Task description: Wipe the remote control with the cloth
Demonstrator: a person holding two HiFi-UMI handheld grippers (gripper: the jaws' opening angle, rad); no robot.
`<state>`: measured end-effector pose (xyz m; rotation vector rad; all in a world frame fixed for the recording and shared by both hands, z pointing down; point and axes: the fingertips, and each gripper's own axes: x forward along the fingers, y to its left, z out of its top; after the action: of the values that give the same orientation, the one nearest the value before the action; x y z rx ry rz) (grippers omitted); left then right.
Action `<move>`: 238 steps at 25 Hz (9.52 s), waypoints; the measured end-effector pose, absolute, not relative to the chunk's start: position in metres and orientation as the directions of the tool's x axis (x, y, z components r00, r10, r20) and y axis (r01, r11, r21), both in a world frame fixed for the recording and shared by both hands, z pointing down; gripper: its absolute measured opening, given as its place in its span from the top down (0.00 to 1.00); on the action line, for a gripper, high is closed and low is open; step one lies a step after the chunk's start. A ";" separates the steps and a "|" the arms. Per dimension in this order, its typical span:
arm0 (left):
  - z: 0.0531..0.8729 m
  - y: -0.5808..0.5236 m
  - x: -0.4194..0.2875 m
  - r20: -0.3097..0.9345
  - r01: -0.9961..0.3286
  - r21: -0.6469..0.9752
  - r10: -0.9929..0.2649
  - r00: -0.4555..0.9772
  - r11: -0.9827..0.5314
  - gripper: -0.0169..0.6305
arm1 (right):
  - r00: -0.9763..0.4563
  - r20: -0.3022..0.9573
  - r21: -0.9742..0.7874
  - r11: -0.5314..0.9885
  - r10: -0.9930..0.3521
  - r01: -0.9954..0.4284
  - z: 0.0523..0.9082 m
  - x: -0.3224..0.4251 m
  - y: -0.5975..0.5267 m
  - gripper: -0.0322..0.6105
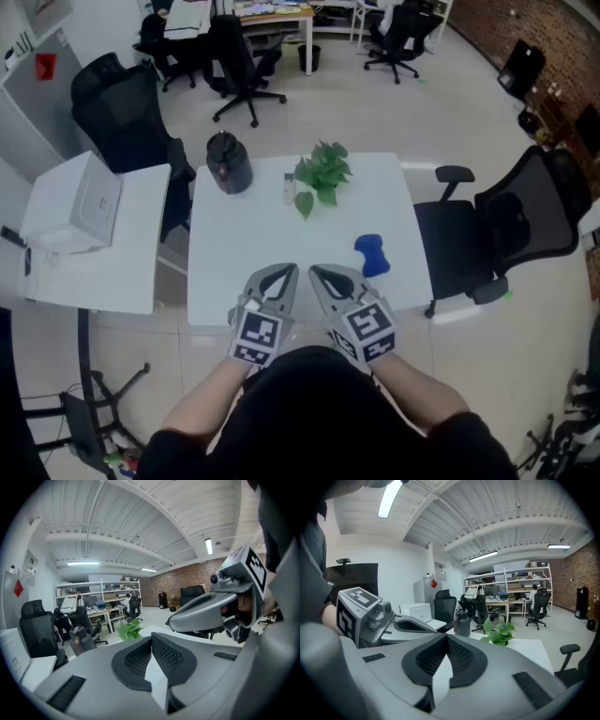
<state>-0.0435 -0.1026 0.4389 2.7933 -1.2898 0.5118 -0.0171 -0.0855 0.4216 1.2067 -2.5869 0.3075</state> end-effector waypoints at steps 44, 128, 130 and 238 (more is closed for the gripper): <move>0.691 -0.443 -0.040 0.709 -0.887 -0.045 -0.640 0.296 -0.460 0.56 | -0.465 0.537 -0.195 0.432 -0.704 -0.880 0.519 0.030 -0.186 0.94; 0.516 -0.107 0.014 0.552 -0.656 -0.267 -0.670 0.497 -0.706 0.65 | -0.241 0.859 -0.083 0.341 -0.451 -0.936 0.705 0.206 -0.196 0.74; 0.517 -0.110 0.012 0.549 -0.655 -0.271 -0.673 0.496 -0.705 0.65 | -0.268 0.837 -0.103 0.345 -0.477 -0.933 0.691 0.203 -0.194 0.75; 0.397 -0.115 -0.034 -0.354 0.166 0.879 -0.377 0.856 -0.447 0.65 | -0.880 0.224 -0.116 0.885 -0.419 -0.451 0.405 -0.013 -0.079 0.77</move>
<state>-0.0345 -0.1152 0.3975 1.9394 -0.1561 -0.6240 -0.0128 -0.0792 0.4052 0.6669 -2.8613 0.2451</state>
